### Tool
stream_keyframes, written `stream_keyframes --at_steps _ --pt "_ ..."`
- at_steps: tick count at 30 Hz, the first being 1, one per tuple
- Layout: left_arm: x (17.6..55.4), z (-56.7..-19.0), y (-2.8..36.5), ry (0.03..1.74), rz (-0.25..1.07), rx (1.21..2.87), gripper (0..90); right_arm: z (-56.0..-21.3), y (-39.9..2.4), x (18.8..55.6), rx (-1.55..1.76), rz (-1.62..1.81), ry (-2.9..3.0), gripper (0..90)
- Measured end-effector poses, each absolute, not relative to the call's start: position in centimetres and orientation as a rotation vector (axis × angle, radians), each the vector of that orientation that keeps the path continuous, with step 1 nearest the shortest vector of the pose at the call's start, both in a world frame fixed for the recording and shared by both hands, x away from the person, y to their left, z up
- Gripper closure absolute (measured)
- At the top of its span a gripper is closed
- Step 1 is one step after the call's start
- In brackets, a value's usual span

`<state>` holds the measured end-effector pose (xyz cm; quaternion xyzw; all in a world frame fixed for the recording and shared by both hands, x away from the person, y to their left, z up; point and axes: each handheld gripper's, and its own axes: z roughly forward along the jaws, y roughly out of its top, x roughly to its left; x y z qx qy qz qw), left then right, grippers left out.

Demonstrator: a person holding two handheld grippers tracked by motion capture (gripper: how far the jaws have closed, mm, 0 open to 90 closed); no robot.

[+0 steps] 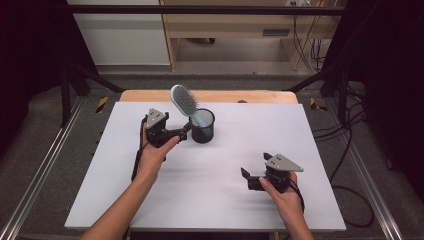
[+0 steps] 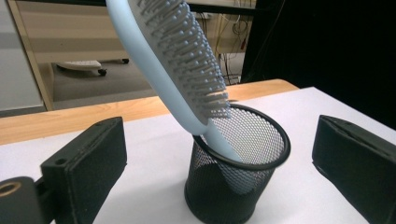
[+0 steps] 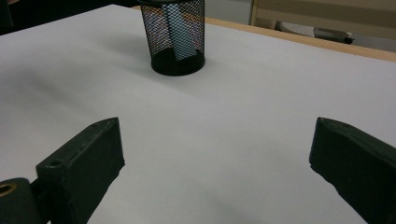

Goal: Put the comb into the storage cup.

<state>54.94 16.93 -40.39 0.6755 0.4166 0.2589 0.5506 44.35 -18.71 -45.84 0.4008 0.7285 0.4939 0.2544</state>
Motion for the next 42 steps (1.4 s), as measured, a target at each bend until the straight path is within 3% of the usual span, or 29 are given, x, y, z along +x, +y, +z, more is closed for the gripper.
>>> stream_keyframes --at_steps 34,42 --pt "51.9 -37.8 22.5 0.948 0.681 1.492 2.3 -43.6 -21.1 43.8 1.1 1.399 1.896 3.6" --pt "51.9 -37.2 22.8 0.929 0.694 1.477 1.9 -45.1 -22.3 43.5 1.106 1.394 1.815 4.1"
